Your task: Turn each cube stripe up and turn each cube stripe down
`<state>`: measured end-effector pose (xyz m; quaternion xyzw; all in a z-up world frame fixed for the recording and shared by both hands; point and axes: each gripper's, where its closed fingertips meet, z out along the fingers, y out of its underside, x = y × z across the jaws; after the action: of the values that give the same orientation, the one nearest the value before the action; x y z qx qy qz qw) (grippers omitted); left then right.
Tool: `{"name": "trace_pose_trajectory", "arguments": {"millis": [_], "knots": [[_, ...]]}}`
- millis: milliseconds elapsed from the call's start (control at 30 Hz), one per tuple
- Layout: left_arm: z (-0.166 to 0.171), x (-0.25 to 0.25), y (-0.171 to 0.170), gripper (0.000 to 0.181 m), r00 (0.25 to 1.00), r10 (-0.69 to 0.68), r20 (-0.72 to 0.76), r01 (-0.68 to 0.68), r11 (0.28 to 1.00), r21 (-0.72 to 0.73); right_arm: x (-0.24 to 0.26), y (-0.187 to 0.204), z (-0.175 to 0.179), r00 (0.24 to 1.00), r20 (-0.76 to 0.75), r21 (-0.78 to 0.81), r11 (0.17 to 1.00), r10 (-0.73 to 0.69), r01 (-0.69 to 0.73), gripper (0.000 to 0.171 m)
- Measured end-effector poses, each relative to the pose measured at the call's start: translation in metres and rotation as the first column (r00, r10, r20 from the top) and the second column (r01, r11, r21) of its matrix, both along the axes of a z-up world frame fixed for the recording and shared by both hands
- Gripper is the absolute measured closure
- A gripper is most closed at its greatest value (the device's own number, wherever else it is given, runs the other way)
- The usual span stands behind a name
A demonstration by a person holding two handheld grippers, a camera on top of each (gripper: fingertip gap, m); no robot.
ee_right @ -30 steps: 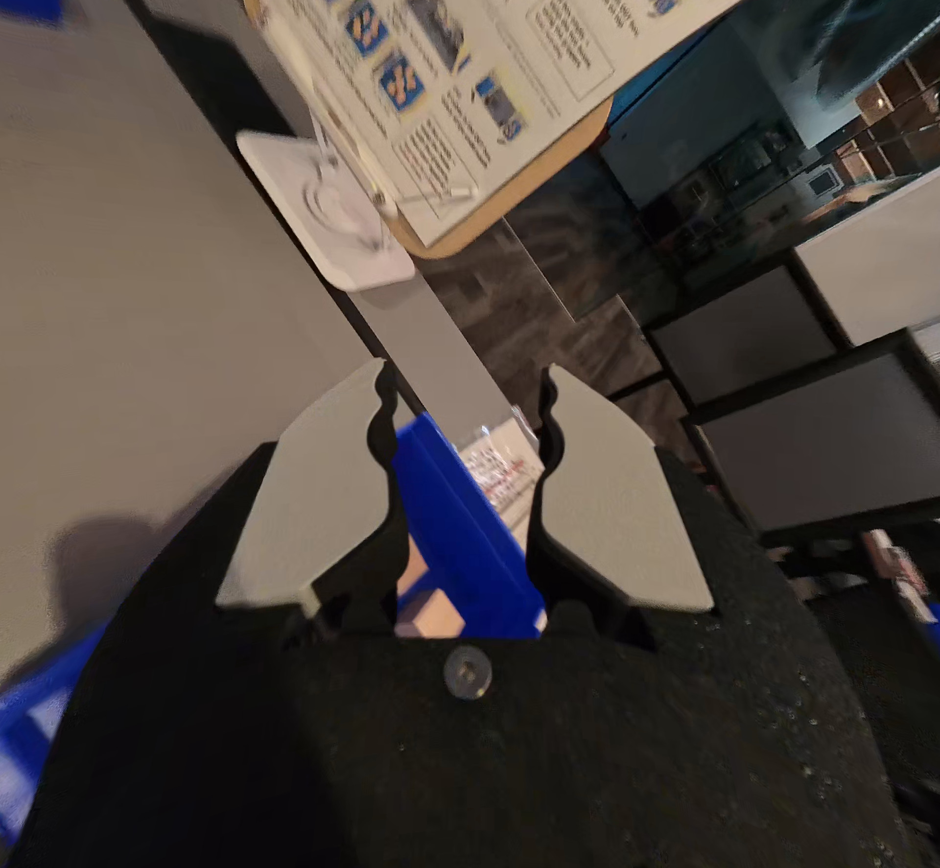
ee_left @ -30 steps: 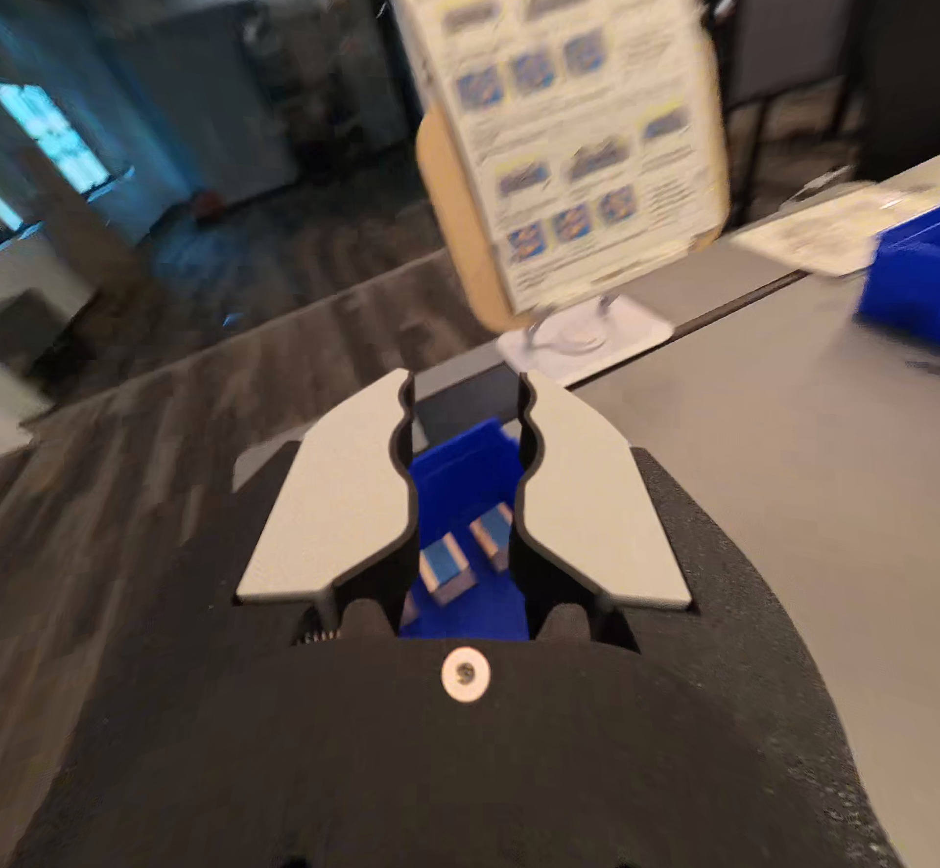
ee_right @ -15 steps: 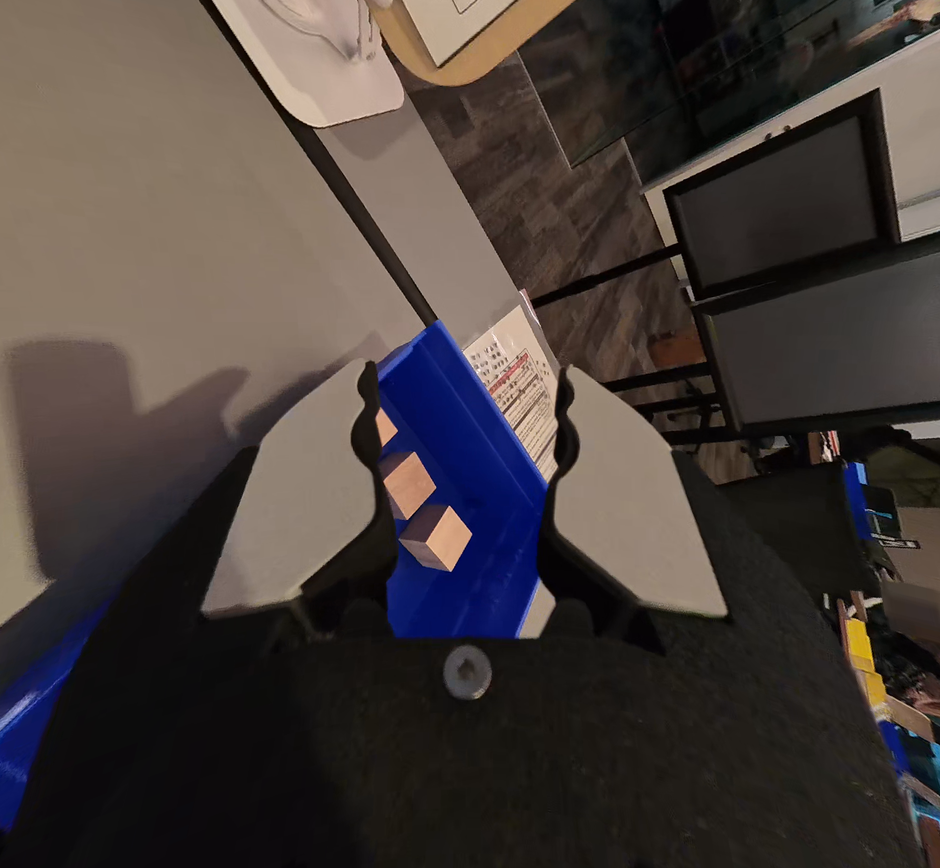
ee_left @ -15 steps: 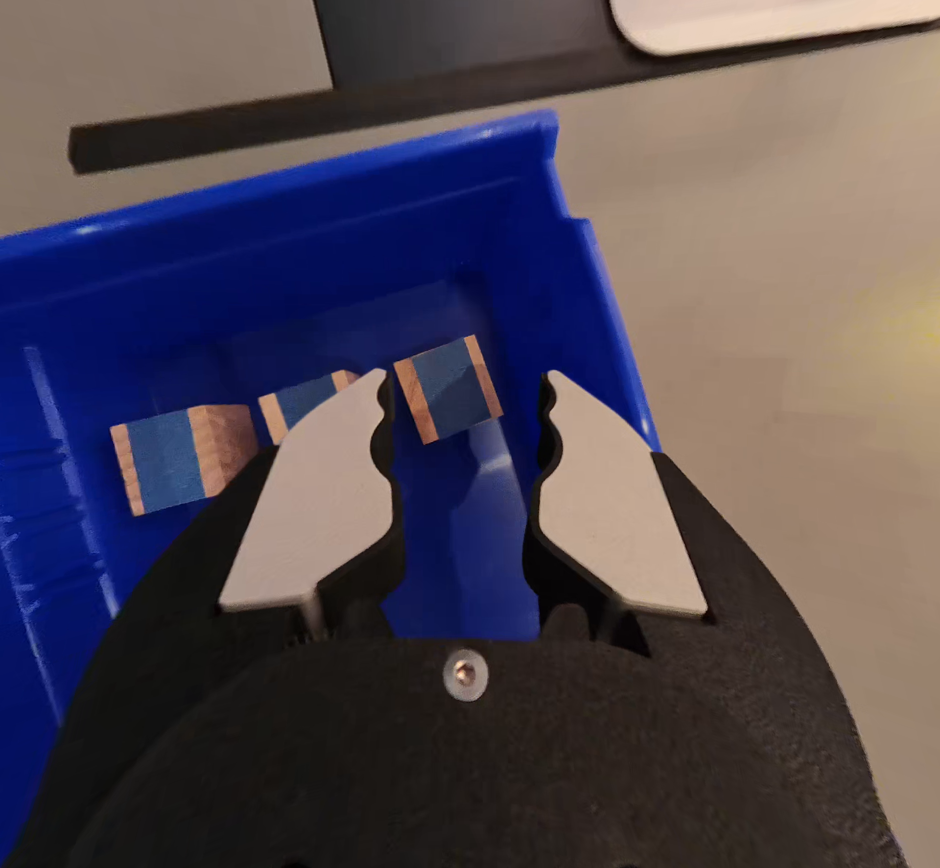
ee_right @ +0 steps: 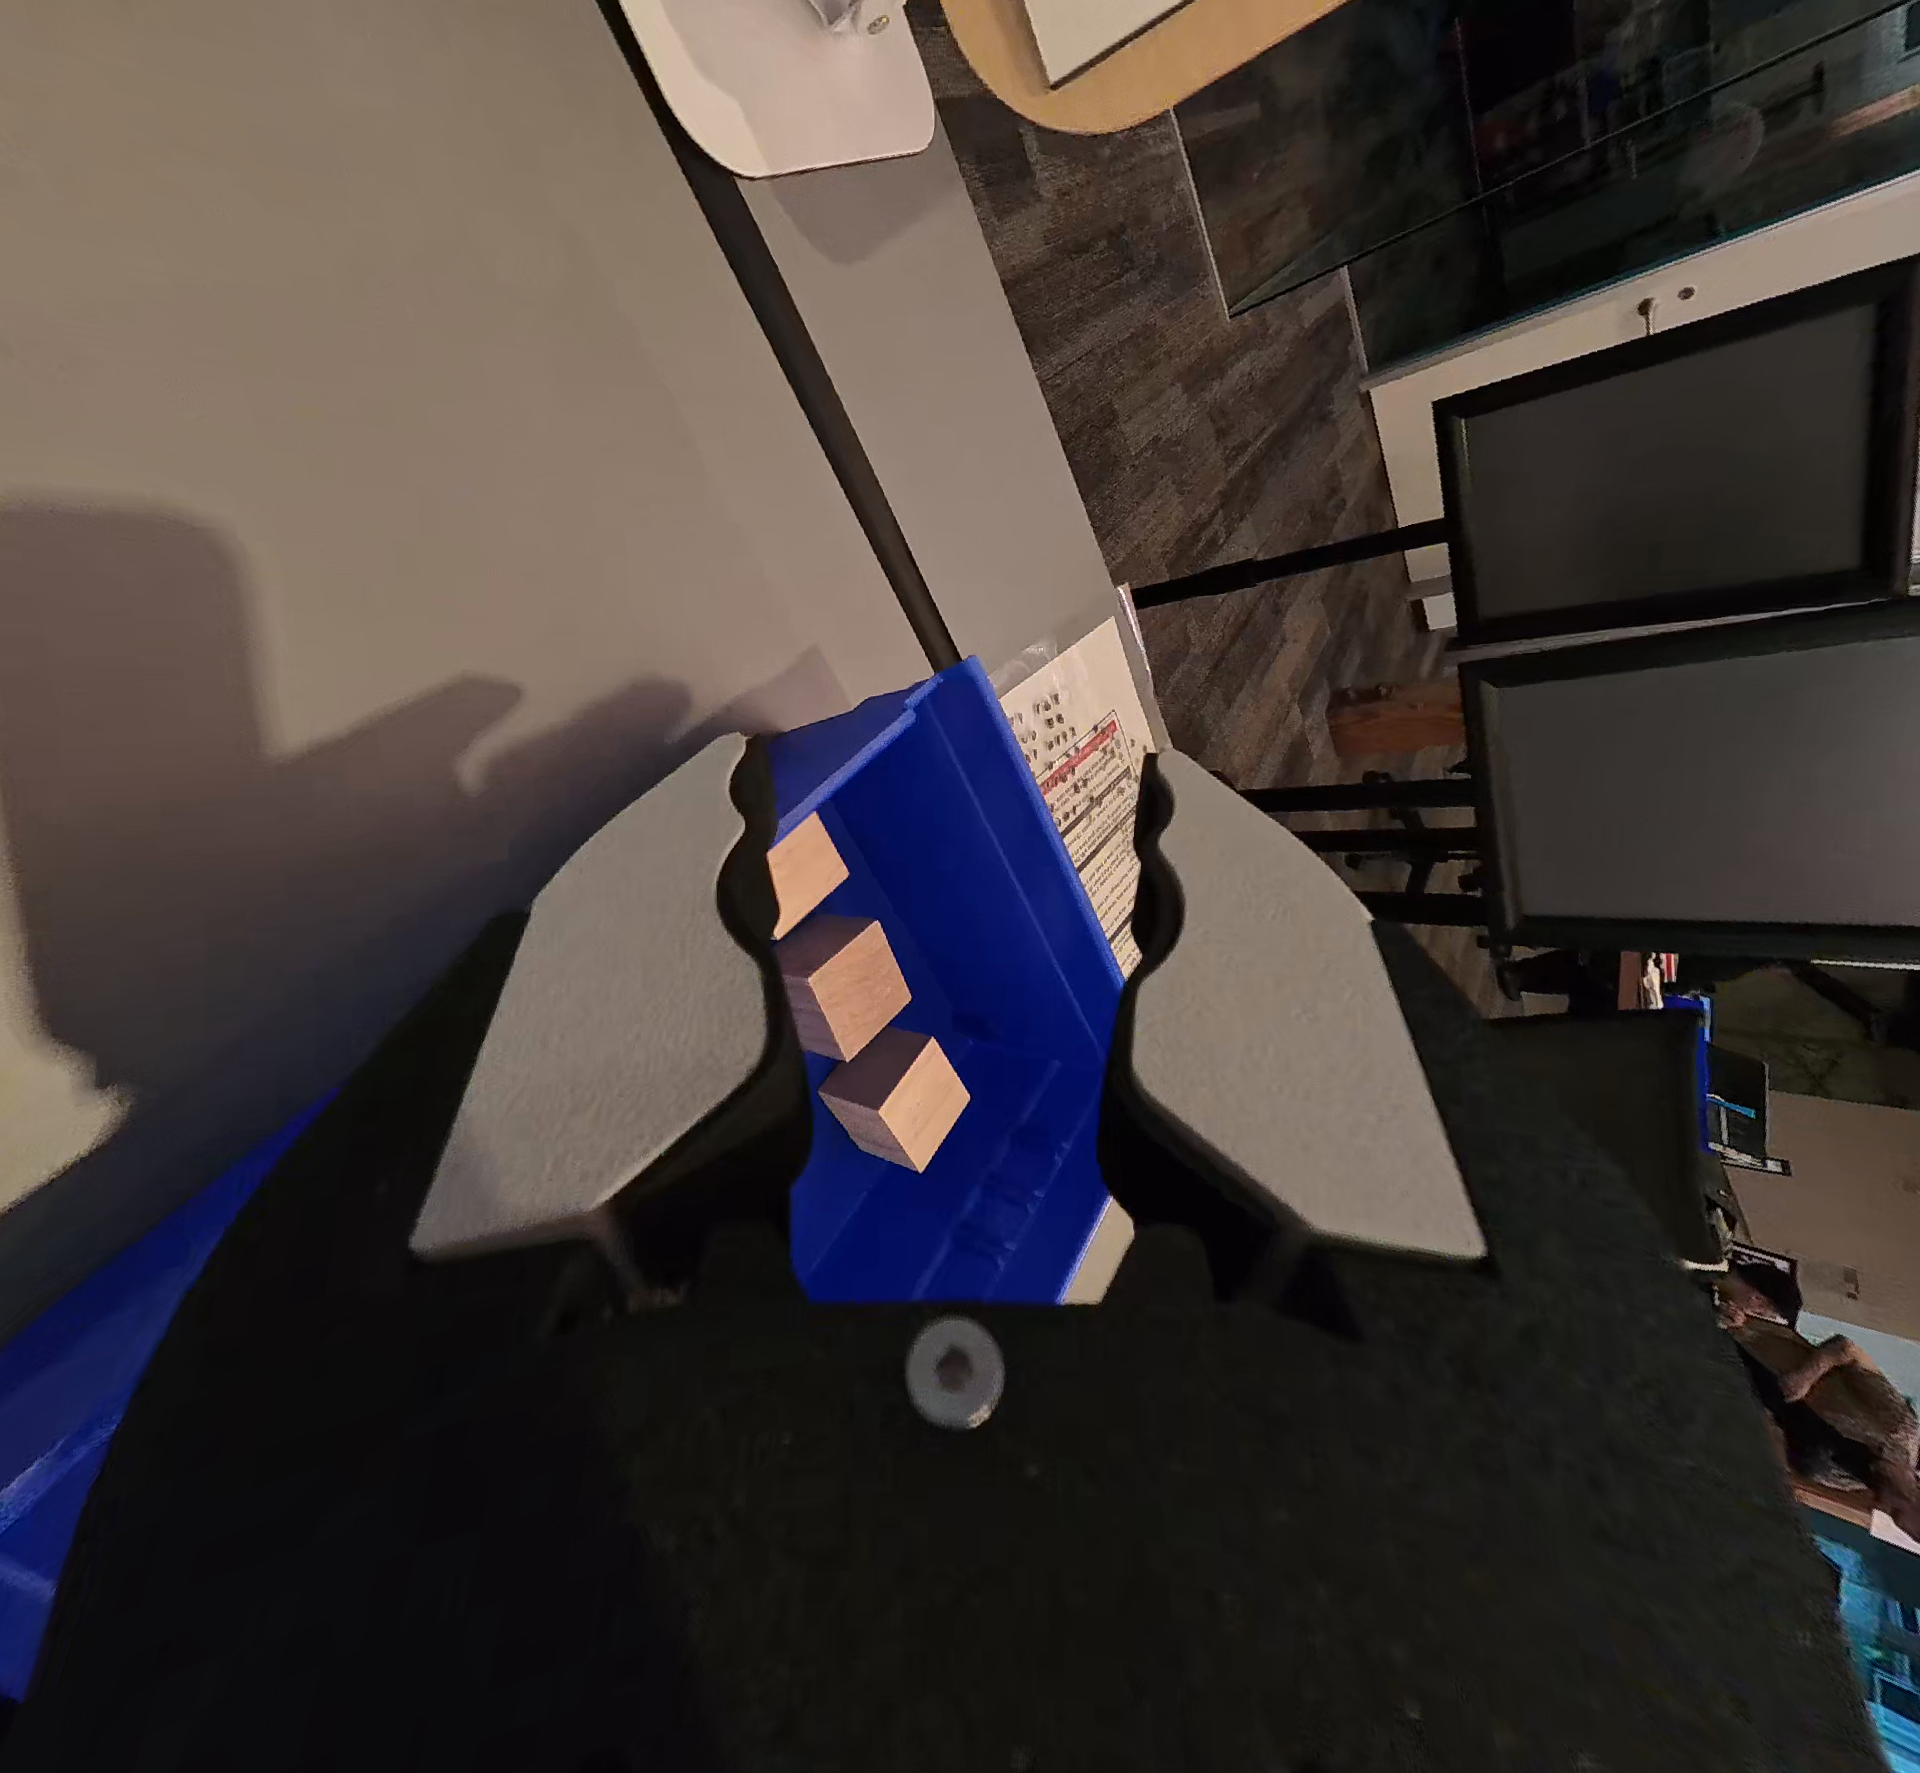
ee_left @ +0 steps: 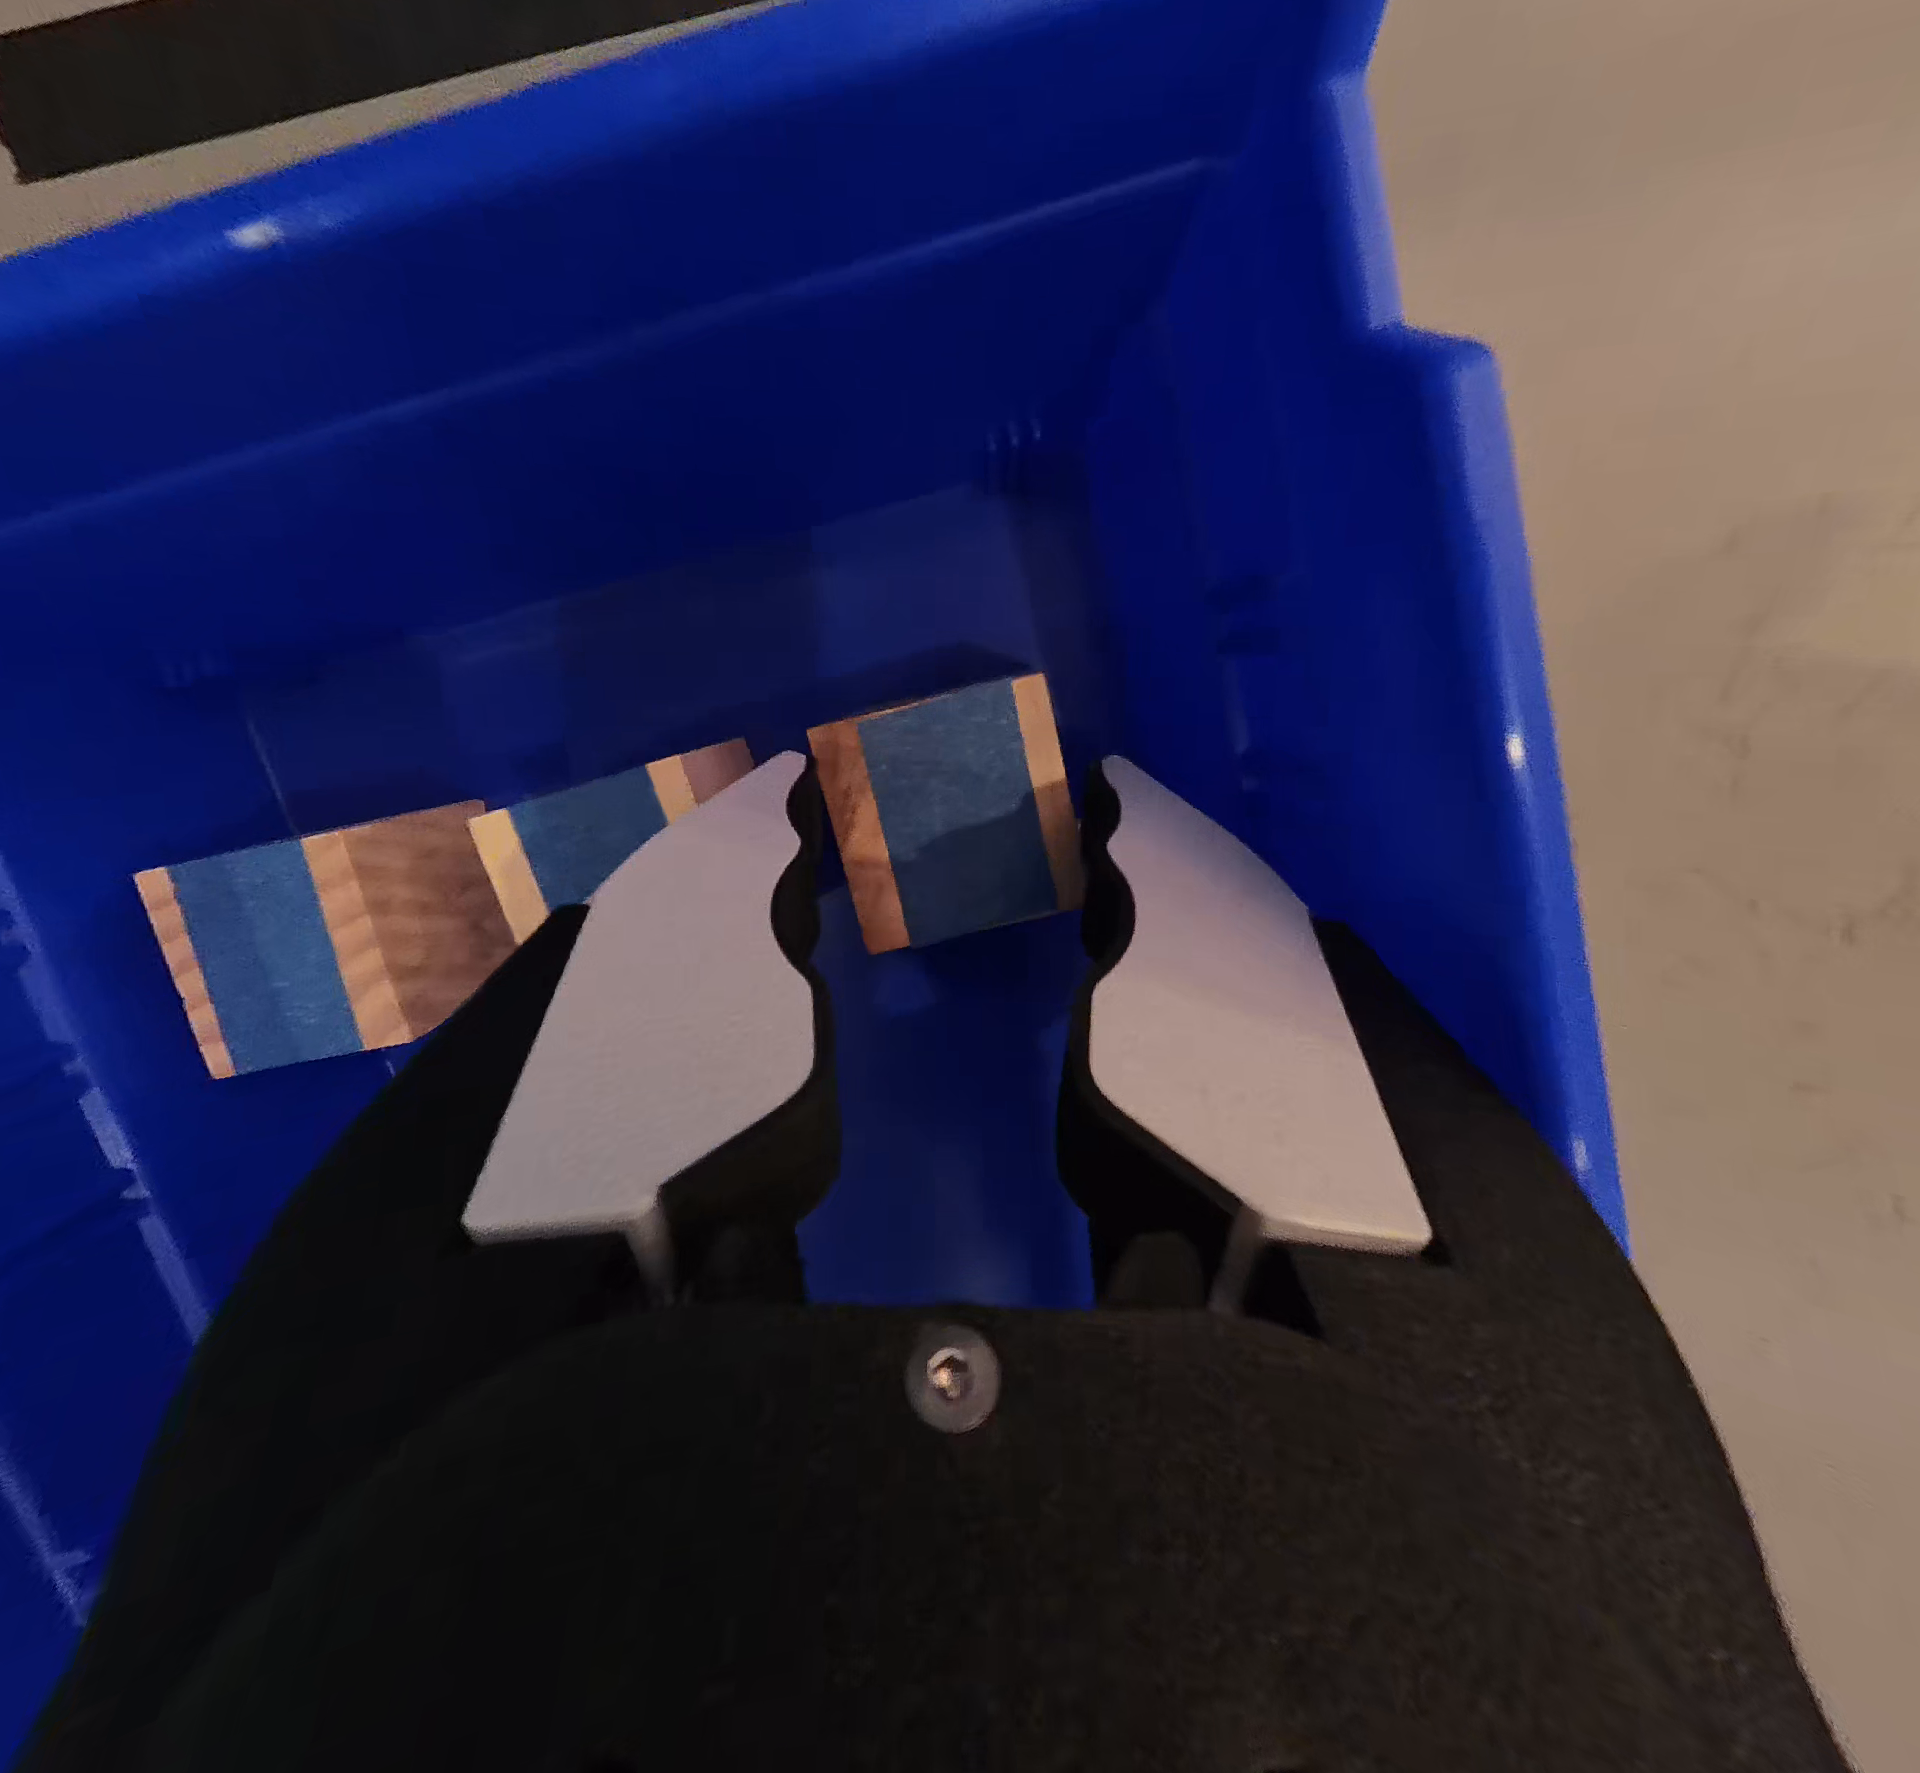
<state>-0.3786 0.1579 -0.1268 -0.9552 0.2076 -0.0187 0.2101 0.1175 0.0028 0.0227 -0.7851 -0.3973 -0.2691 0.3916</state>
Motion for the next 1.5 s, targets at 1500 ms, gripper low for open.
{"name": "trace_pose_trajectory", "arguments": {"millis": [1500], "knots": [[0.273,0.173,-0.211,0.132,0.035,-0.720,0.693,0.479,0.621,0.620,0.001,-0.063,0.027,0.936,-0.257,-0.030,0.966,0.239,-0.255,0.124]]}}
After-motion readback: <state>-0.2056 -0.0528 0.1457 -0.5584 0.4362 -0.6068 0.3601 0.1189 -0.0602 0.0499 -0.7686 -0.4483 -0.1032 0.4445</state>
